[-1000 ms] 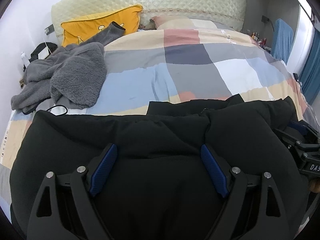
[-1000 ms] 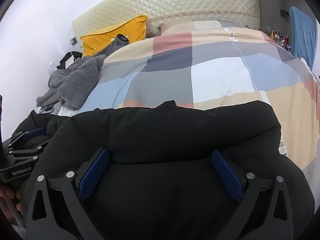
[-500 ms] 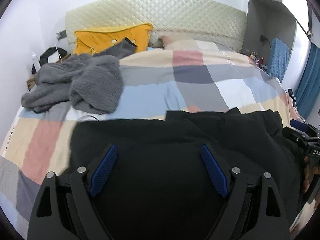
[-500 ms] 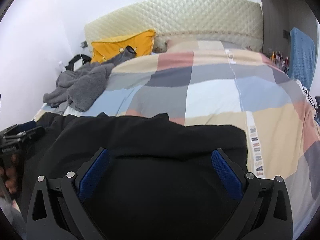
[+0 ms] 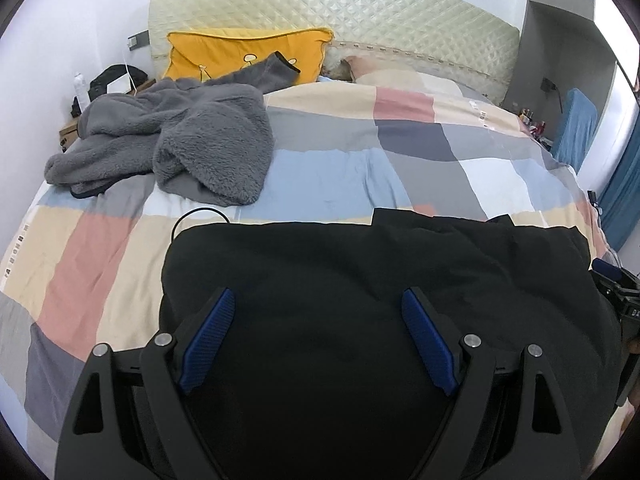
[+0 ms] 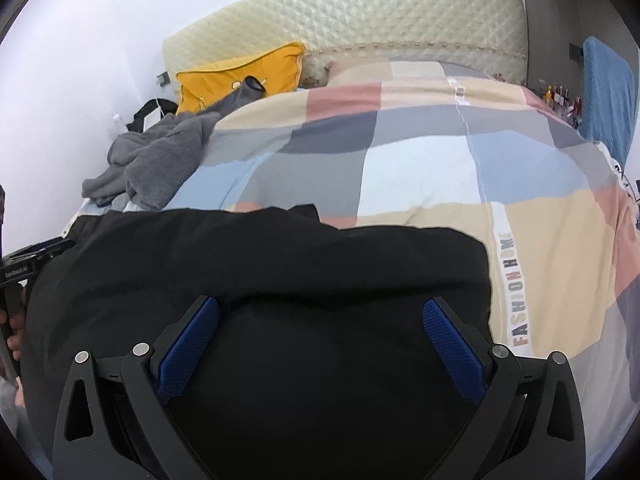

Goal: Fold large clothes

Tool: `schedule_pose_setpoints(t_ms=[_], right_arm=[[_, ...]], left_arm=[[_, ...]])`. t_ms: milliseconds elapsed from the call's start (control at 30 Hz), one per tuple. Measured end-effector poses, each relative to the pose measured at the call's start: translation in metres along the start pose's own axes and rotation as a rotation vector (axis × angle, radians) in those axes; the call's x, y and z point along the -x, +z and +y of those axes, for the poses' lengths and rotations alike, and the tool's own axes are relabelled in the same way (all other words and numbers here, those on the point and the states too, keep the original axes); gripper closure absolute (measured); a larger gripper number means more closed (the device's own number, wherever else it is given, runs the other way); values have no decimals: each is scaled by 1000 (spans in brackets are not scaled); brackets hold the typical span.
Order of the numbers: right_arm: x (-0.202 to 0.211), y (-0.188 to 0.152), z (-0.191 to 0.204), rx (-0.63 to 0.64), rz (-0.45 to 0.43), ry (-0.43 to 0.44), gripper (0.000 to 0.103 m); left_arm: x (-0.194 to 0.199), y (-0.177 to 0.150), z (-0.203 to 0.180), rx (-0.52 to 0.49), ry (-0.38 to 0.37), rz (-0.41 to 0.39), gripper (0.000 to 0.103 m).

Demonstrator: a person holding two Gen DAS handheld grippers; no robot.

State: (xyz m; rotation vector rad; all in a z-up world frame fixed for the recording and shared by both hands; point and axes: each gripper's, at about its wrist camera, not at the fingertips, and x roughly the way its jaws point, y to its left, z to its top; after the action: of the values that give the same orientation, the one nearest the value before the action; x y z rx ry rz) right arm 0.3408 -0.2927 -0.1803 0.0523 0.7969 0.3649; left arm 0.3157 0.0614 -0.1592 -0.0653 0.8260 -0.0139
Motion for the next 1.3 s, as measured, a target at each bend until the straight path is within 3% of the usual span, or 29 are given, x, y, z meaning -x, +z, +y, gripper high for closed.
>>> schedule_pose_setpoints(t_ms=[533, 700, 867, 1000, 1067, 1167, 1300], right_arm=[[-11, -7, -3, -29, 43, 27, 0], [-4, -1, -11, -64, 41, 39, 0], [15, 8, -49, -164, -24, 9, 0], [14, 4, -98, -362, -1, 35, 0], [4, -4, -119, -464, 47, 95, 0], [-10, -12, -128, -509, 112, 143, 1], [-29, -14, -117, -491, 185, 173, 3]], left_arm=[[-15, -8, 4, 26, -24, 40, 13], [-5, -1, 35, 179, -66, 8, 13], [7, 6, 85, 332, 5, -53, 13], [-12, 0, 124, 445, 5, 62, 13], [-25, -7, 134, 507, -52, 130, 14], [-41, -14, 135, 556, -142, 203, 18], [-49, -16, 128, 563, -215, 241, 37]])
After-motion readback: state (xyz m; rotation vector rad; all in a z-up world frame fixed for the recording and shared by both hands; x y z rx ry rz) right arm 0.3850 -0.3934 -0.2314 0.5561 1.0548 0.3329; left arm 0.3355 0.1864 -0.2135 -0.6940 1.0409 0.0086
